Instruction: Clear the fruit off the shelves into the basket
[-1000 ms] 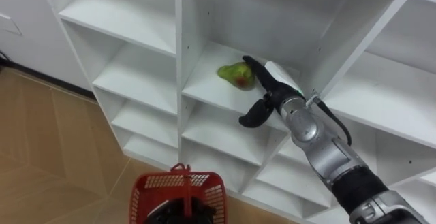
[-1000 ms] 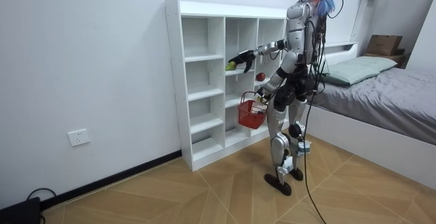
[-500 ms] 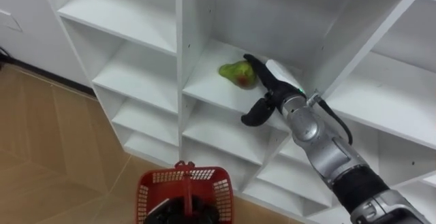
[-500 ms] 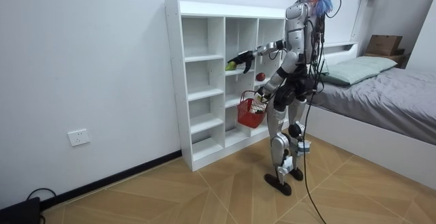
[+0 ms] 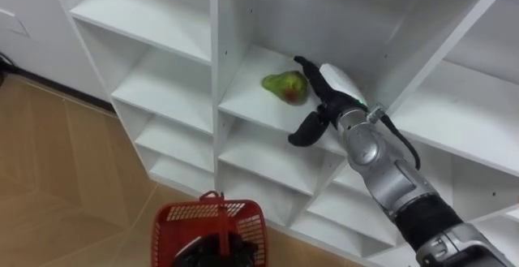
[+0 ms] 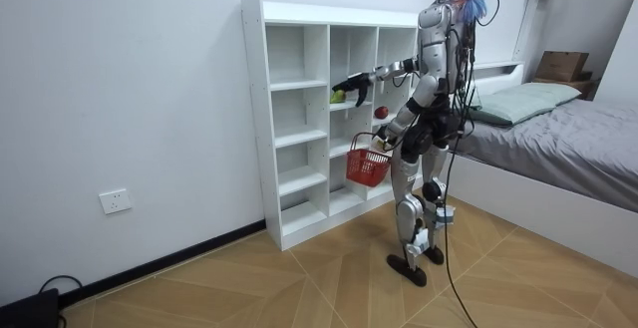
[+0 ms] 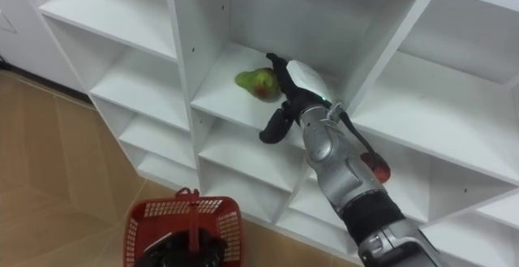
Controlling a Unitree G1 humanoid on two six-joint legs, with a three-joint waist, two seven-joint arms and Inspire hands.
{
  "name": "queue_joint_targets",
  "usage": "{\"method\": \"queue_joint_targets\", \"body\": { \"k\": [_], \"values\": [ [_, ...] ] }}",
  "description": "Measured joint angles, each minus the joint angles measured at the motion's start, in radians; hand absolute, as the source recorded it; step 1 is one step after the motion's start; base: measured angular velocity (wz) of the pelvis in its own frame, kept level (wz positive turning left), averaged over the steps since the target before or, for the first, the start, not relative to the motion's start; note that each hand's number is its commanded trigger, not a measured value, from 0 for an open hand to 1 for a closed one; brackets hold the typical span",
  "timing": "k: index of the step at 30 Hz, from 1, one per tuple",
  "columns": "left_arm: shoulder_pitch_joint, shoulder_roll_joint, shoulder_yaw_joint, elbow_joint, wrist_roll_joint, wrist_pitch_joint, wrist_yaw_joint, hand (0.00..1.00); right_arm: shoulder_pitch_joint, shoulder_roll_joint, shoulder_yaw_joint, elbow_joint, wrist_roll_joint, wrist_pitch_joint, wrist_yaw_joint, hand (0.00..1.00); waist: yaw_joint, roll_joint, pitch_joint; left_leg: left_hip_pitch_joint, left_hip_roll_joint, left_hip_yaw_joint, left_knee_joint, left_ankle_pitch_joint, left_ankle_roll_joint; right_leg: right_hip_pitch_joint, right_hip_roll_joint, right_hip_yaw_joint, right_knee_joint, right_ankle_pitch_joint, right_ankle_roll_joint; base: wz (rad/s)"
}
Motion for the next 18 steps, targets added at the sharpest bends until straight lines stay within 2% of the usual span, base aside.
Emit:
{"method": "queue_joint_targets", "body": {
  "k": [6, 18],
  "values": [
    [0.008, -0.003, 0.0, 0.0, -0.015, -0.001, 0.003, 1.0, -0.019, 0.002, -0.039, -0.008, 0.0, 0.0, -0.029, 0.0, -0.001, 0.012, -0.0056, 0.013, 0.0, 0.001, -0.001, 0.001, 0.0, 0.012, -0.001, 0.001, 0.001, 0.0, 0.0, 0.0],
    [0.009, -0.004, -0.005, 0.006, -0.027, -0.013, 0.021, 1.0, -0.031, 0.011, -0.066, -0.025, -0.006, -0.003, -0.045, 0.0, 0.0, 0.014, -0.0049, 0.027, 0.0, 0.002, -0.004, 0.002, -0.001, 0.024, 0.0, 0.003, 0.003, 0.0, 0.0, 0.0]
  ]
}}
